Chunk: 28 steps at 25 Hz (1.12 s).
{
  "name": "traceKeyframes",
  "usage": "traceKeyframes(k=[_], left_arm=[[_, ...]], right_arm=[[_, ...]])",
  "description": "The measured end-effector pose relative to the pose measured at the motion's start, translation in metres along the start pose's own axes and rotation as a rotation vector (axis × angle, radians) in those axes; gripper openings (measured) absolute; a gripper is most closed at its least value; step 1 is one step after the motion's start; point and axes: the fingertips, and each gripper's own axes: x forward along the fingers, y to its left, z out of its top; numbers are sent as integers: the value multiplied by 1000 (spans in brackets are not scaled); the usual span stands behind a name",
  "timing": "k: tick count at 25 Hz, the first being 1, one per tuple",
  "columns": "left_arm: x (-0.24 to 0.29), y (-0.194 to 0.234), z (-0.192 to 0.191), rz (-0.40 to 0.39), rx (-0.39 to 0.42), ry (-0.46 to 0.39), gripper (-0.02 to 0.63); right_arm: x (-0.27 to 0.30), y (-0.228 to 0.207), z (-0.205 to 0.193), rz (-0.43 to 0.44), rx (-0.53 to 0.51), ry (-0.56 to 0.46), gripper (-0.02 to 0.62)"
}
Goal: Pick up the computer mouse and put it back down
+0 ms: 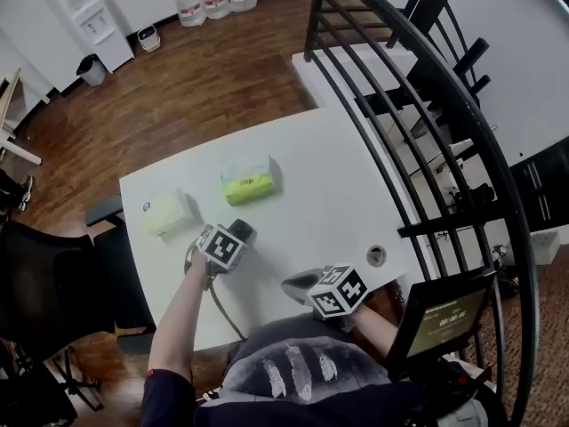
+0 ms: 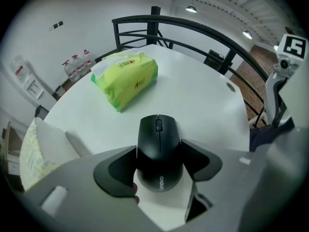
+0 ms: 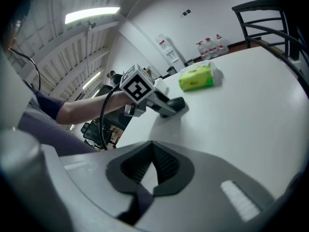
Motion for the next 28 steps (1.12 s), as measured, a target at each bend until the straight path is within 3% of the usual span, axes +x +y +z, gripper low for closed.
traceKeyframes(k=[7, 11, 22, 28], left_arm=[[-50, -19, 8, -20, 13, -114, 305], [-90, -27, -3, 13, 33, -161, 305], [-194, -62, -21, 75, -38, -352, 305], [-249, -82, -22, 118, -34, -465, 305]], right_arm=[[0, 2, 0, 6, -13, -2, 3], [4, 8, 2, 24, -33, 8, 3], [11, 22, 0, 60, -75, 45, 3], [14, 29, -4, 63, -96, 74, 3]])
